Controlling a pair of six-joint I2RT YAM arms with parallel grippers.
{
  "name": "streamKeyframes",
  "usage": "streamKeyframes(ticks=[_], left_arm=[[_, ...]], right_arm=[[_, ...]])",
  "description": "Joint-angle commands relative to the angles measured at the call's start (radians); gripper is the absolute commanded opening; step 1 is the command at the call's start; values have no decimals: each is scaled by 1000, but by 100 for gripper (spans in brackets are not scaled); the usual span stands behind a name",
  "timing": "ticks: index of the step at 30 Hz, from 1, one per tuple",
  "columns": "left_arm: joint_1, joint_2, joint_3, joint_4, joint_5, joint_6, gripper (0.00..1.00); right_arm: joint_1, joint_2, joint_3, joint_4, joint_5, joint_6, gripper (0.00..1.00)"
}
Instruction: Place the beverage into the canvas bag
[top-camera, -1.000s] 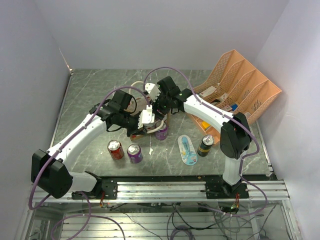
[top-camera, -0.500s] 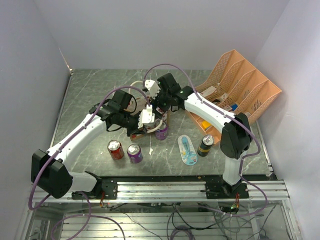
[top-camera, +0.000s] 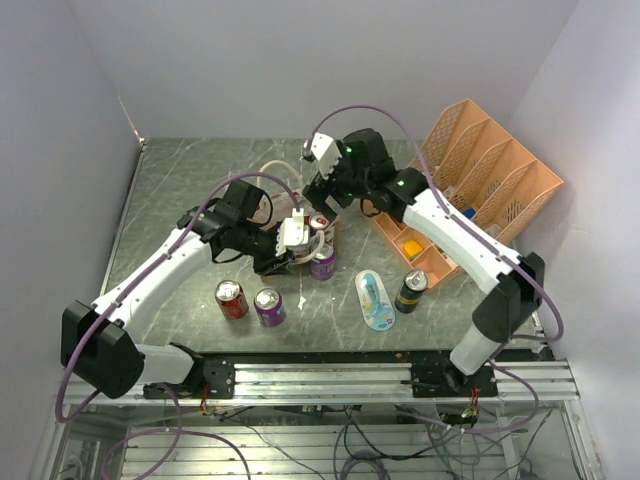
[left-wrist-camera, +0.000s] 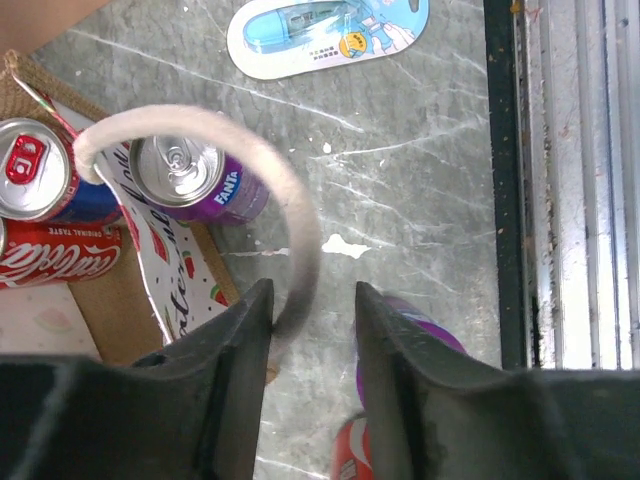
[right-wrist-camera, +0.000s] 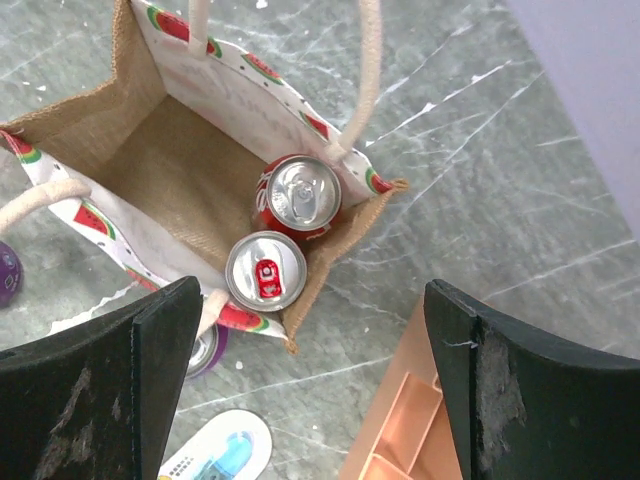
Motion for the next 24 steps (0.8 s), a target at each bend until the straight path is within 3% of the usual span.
streamKeyframes(ticks=[1,5,7,8,17,24], left_arm=[[-8,-42,26,12,-10,-19,56],[-1,-98,5,23,-53,-28,80],[16,-122,-1,30,-62,-40,97],[28,-132,-2,36,-68,-57,99],[206,-254,24,35,-152,-182,100],[250,-348,37,-124,-306,-166,100]], right_arm=[[-44,-103,-97,60,-1,-16,93],[-144,-195,-179,86,-48,-16,95],[-203,-228,-206,83,-80,-15,95],[-238,-244,-221,83,-96,-16,95],[-417,-351,-407,131,-203,-35,96],[-475,-432,-507,151,-273,-56,96]])
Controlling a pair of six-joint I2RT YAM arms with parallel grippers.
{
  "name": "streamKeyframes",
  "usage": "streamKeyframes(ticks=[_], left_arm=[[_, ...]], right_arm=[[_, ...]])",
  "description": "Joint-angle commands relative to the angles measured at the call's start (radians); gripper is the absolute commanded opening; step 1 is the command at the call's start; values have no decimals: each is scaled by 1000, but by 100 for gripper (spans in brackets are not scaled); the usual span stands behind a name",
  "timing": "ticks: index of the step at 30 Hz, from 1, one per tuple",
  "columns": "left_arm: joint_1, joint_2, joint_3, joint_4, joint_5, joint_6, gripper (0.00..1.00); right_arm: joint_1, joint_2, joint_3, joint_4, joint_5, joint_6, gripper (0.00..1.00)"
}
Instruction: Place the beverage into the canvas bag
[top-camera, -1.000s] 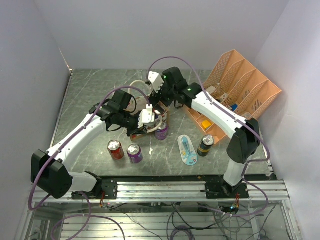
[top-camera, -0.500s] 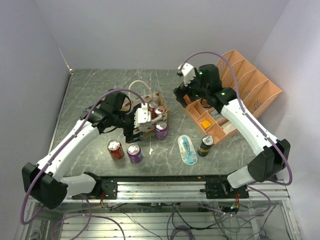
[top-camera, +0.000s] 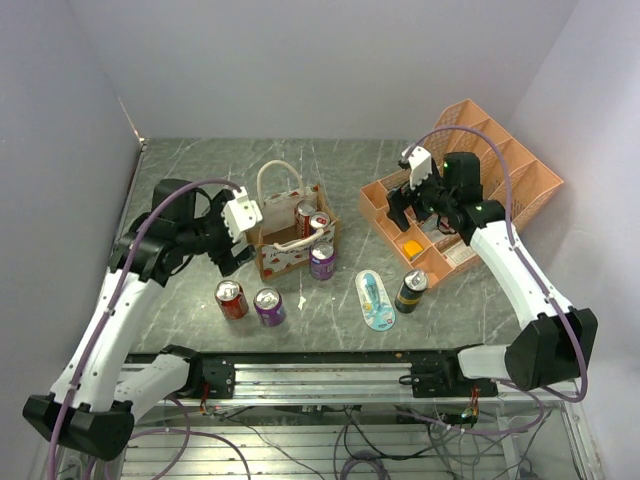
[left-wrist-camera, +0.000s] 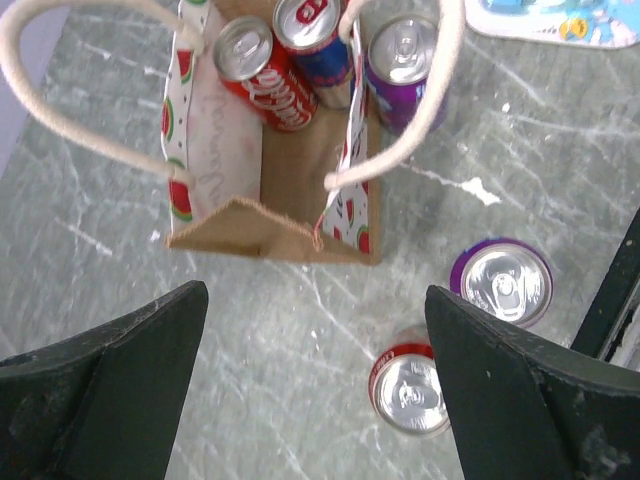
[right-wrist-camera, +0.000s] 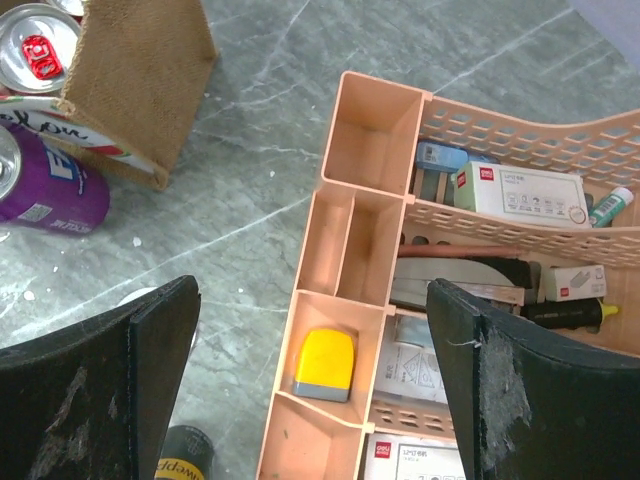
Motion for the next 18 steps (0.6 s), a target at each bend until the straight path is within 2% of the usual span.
streamKeyframes(ticks=[1,5,11,18], left_arm=[[7,-39,36,-151,-133,-11,100],[7,-55,-2,-253,-240,7,100],[7,-6,-31,-395,-287,55,99],[8,40,-143,-367,-295,102,100]], right_arm=[[-21,-69,-22,32,-70,-34,96],[-42,-96,-31,24,-98,-40,96],[-63,-113,-56,31,-168,-26,97],[-80,-136,-64,40,-174,-22,98]])
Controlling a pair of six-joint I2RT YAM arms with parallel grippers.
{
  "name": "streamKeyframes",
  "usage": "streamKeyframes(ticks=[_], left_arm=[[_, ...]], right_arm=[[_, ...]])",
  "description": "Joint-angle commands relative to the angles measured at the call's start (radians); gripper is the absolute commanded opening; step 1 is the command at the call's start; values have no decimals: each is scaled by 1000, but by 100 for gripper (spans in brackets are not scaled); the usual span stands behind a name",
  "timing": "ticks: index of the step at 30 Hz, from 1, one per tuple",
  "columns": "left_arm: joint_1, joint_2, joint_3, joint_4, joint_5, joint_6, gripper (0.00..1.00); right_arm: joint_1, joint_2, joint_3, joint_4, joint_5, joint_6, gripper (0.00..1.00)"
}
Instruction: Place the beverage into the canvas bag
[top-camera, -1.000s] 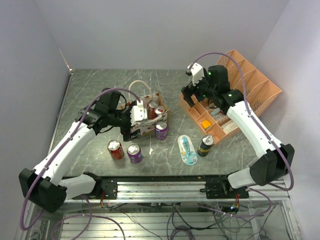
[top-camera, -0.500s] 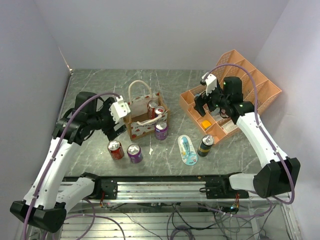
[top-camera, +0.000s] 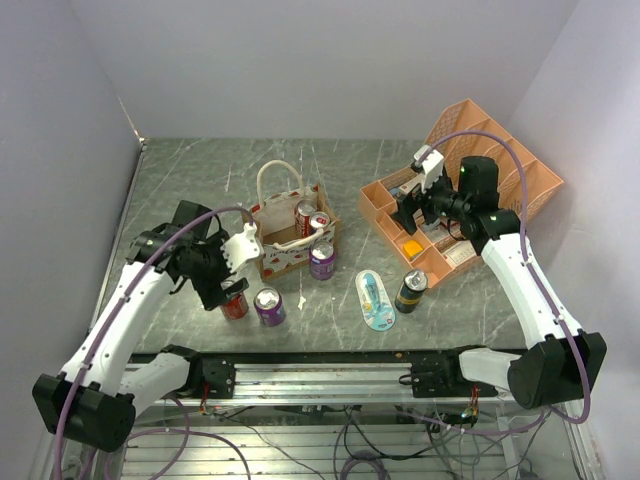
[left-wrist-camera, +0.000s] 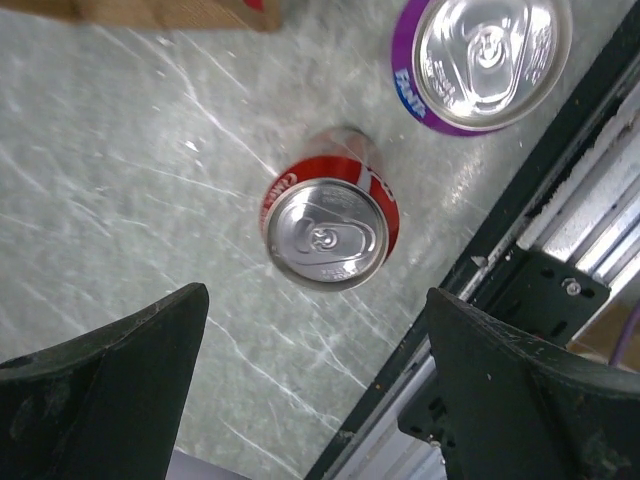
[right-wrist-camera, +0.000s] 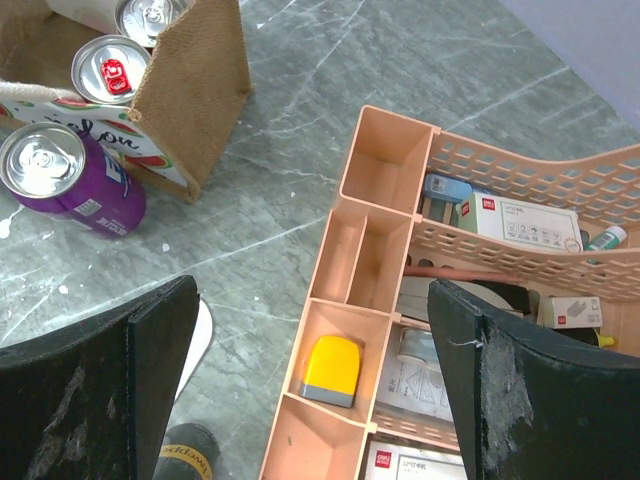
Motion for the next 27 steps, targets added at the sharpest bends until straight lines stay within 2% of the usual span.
streamKeyframes(ticks=[1,14,27], left_arm=[[6,27,-64,-25,-36,52,100],[5,106,-157,110,-23,61,100],[6,75,-231,190,31,62,82]], right_arm=[[-15,-30,-16,30,-21,2,98],[-15,0,-17,22,-40,-2,99],[-16,22,-18,20,-25,-3,99]])
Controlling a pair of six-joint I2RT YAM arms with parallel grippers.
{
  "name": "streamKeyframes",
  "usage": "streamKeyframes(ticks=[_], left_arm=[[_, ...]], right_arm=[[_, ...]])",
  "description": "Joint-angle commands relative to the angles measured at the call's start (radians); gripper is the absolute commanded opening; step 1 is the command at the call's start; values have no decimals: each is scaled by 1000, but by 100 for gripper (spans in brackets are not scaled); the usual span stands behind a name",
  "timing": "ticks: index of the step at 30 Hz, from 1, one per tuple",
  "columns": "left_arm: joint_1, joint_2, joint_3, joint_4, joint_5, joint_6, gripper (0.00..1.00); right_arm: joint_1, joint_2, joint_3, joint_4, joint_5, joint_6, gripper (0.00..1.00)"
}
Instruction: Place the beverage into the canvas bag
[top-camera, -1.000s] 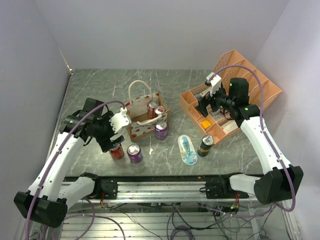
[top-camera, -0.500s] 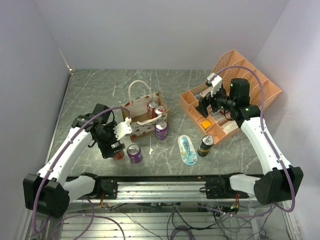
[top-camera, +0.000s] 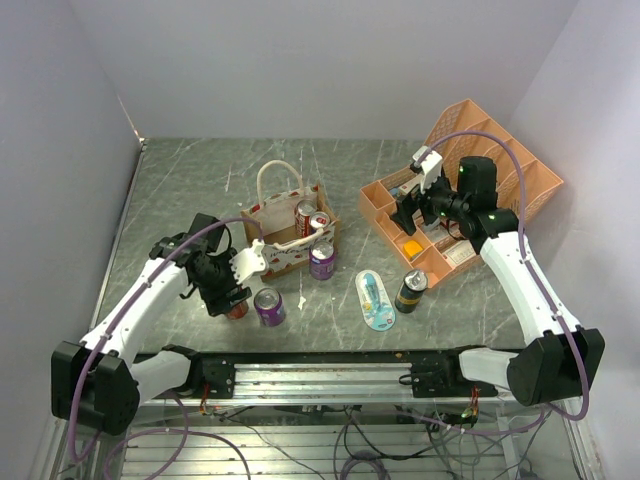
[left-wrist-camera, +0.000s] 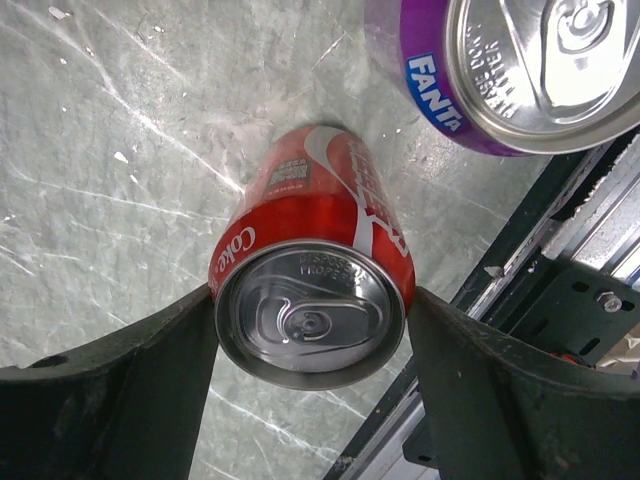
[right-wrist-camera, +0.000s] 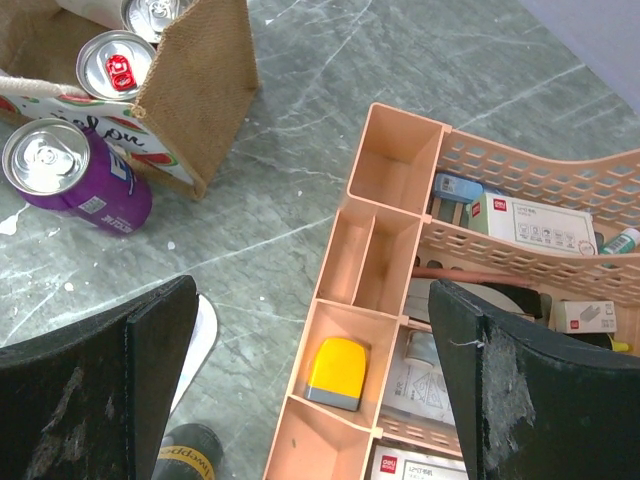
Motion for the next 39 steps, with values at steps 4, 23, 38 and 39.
streamKeyframes(ticks=[4,23,38,39], left_arm=[[5,-17,-17,50,65,15,77],[5,-78,307,-103,-4,4,7],[5,13,675,132,188,-248,7],[5,21,679,160,201,-261,7]], right_arm=[[-9,10,-12,18,-4,-4,99],[-9,12,-12,18,-1,-6,99],[-17,8,-13,19,-9,-2,99],[-18,7,-15,20,-10,-2,99]])
